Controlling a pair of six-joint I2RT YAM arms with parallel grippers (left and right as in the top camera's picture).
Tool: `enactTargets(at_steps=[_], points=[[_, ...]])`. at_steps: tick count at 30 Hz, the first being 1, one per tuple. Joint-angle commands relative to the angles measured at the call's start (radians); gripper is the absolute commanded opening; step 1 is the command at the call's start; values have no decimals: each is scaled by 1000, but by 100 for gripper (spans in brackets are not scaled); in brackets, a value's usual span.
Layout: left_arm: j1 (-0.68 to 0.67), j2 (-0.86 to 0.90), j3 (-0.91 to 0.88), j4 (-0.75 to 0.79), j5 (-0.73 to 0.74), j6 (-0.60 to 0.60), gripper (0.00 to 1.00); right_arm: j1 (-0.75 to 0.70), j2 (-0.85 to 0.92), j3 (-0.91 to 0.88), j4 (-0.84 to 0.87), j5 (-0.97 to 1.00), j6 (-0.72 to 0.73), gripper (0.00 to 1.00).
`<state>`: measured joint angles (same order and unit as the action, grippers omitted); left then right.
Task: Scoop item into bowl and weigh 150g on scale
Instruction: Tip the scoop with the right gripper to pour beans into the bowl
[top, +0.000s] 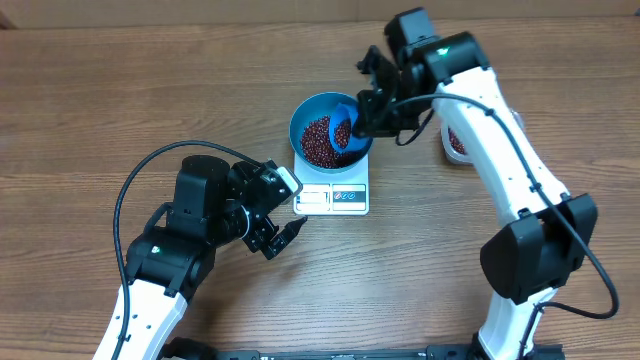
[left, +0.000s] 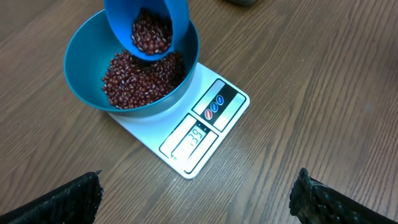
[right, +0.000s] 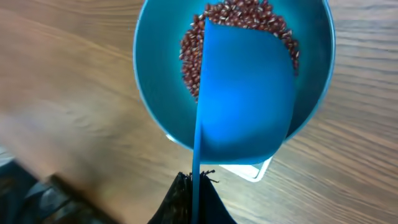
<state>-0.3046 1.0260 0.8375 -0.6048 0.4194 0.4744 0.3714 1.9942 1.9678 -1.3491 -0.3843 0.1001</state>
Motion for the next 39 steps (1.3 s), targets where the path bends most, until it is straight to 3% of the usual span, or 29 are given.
enactTargets(at_steps=[1, 13, 39], points=[[10, 2, -5, 3, 18, -3, 100, 31, -48, 29, 22, 130, 53, 4], [10, 2, -5, 3, 18, -3, 99, 91, -48, 29, 63, 333, 91, 4], [10, 2, -5, 3, 18, -3, 100, 195, -48, 29, 92, 488, 117, 4]])
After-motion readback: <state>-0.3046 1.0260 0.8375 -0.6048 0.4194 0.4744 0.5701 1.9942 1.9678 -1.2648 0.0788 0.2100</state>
